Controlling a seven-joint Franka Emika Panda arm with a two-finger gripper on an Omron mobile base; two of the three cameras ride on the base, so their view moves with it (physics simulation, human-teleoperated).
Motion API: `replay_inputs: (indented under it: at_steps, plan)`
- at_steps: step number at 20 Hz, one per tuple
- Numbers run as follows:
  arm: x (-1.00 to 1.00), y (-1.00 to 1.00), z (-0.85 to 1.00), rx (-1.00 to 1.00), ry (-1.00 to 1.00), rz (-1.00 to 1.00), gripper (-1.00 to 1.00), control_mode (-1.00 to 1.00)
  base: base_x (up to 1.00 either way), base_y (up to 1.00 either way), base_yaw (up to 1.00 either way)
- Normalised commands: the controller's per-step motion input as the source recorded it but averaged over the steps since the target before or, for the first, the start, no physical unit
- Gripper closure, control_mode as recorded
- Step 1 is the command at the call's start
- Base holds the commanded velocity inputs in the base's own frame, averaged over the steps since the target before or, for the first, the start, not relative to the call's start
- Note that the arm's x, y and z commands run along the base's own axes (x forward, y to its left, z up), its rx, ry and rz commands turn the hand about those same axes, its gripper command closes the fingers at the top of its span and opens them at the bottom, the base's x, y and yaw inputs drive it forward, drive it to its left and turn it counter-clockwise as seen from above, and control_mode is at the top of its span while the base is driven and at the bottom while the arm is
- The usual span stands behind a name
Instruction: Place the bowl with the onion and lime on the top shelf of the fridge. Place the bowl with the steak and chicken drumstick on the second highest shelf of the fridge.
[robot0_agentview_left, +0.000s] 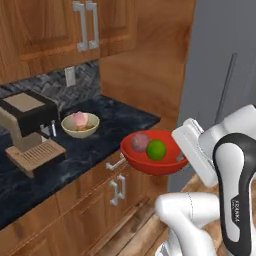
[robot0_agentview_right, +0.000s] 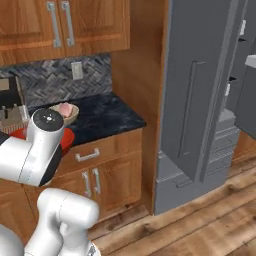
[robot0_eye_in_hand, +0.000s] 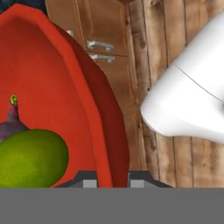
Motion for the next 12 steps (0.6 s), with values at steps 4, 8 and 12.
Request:
replay_inputs:
  at_steps: [4, 8, 12]
  plan:
    - [0.0, 0.0, 0.0, 0.0, 0.0, 0.0, 1.0, 1.0, -0.18, -0.95, -0.57]
    - [0.0, 0.0, 0.0, 0.0, 0.0, 0.0, 1.0, 1.0, 0.01, -1.0, -0.54]
    - [0.0, 0.0, 0.0, 0.0, 0.0, 0.0, 1.0, 1.0, 0.27, -1.0, -0.48]
